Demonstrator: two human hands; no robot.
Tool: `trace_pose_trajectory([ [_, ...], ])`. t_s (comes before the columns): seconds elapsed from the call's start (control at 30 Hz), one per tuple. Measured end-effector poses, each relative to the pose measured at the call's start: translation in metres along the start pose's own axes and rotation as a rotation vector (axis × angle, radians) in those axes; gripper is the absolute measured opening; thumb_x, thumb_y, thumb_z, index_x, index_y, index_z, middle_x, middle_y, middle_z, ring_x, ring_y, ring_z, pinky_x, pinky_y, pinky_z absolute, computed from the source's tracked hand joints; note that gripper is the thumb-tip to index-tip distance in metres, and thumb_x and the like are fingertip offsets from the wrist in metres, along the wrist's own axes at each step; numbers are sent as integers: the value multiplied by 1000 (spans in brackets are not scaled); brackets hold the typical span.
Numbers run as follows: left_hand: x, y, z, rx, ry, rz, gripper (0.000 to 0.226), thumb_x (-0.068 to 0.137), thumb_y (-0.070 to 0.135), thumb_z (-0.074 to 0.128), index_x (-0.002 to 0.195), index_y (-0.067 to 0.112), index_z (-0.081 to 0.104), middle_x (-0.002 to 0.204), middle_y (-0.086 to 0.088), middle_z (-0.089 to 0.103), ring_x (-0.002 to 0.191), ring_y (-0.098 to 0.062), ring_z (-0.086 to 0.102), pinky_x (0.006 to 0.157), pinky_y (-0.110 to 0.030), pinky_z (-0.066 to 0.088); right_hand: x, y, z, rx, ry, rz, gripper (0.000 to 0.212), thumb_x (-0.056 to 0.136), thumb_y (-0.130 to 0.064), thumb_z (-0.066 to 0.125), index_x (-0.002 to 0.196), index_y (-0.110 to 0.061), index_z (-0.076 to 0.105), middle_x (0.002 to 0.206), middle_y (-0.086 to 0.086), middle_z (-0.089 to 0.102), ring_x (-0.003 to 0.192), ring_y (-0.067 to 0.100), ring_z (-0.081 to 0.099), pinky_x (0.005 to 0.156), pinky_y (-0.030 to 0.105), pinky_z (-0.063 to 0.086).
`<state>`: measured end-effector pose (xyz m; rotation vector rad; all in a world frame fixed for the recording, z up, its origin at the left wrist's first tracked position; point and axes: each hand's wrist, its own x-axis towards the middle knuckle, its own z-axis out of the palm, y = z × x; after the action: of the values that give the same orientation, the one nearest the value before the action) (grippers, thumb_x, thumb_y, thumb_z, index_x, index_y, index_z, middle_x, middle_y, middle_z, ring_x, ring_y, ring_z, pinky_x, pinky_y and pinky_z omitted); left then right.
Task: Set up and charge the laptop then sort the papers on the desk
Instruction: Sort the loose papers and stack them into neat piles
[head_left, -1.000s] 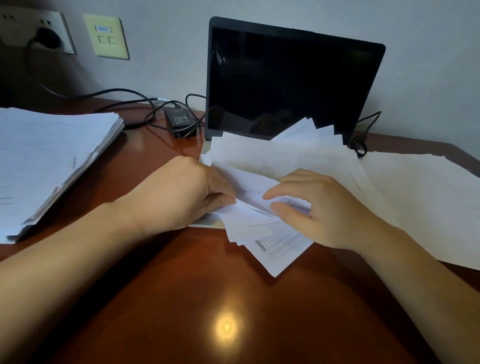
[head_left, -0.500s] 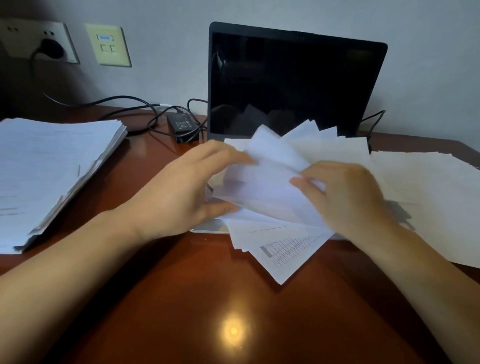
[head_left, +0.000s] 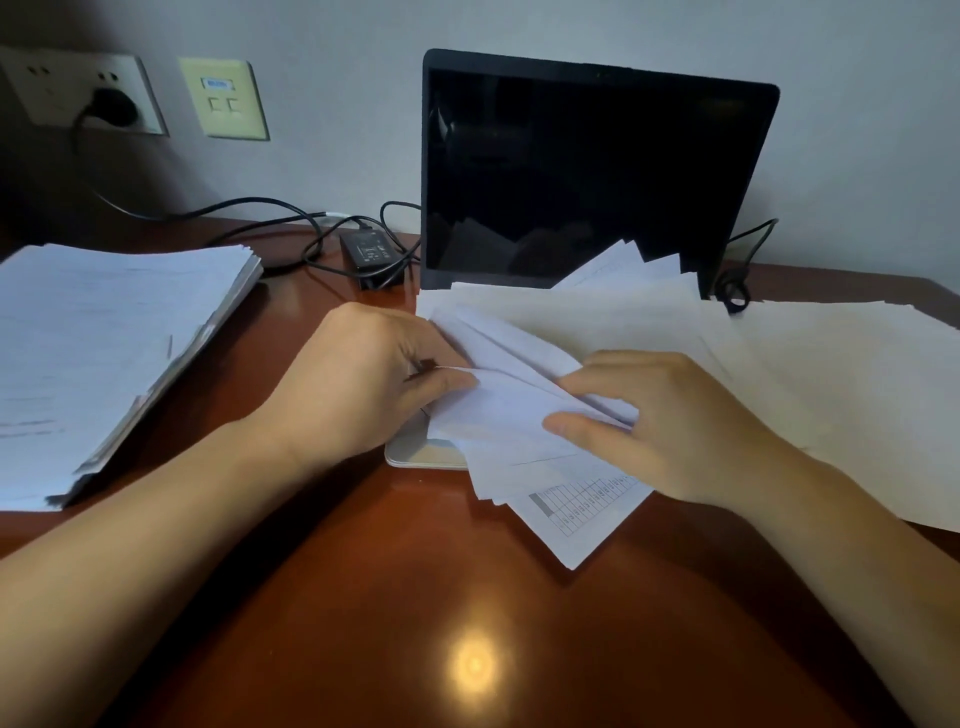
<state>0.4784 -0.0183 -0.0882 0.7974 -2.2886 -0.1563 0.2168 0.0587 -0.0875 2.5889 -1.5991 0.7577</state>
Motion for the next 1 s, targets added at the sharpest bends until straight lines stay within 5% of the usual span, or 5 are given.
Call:
trace_pose_trajectory([
  [0.27, 0, 10, -6, -56, 69, -97, 38, 74, 51, 81, 71, 20, 59, 60, 10, 60, 59, -12, 56, 55, -13, 37, 1, 15, -2, -180, 249, 140, 38, 93, -42, 55, 72, -12, 66, 64, 1, 61, 58, 22, 56, 54, 40, 52],
  [0.47, -3, 9, -6, 17, -327, 118, 42, 86, 67, 63, 103, 30, 76, 97, 11, 71, 88, -8, 67, 79, -33, 54, -1, 19, -2, -147, 260, 205, 38, 93, -39, 59, 65, -13, 58, 59, -1, 57, 54, 15, 54, 55, 38, 54],
  [0.67, -3, 8, -4, 162, -266, 225, 23, 98, 33, 55, 97, 26, 76, 94, 9, 73, 81, -17, 69, 67, -37, 55, -1, 17, -1, -104, 225, 209, 34, 94, -39, 59, 74, -13, 66, 66, -2, 62, 60, 12, 57, 56, 27, 50],
  [0.9, -1, 7, -7, 49, -239, 152, 4, 86, 29, 80, 84, 26, 80, 79, 16, 73, 72, 0, 66, 69, -21, 52, -1, 15, -3, 27, 104, 104, 36, 92, -50, 51, 72, -24, 64, 64, -7, 57, 62, 12, 57, 58, 35, 48],
  [1.0, 0, 8, -7, 27, -173, 102, 15, 79, 30, 87, 73, 26, 74, 71, 15, 67, 65, -3, 62, 64, -23, 51, -1, 12, -2, 45, 77, 55, 33, 92, -45, 60, 63, -37, 46, 58, -11, 46, 60, 9, 51, 54, 24, 38],
])
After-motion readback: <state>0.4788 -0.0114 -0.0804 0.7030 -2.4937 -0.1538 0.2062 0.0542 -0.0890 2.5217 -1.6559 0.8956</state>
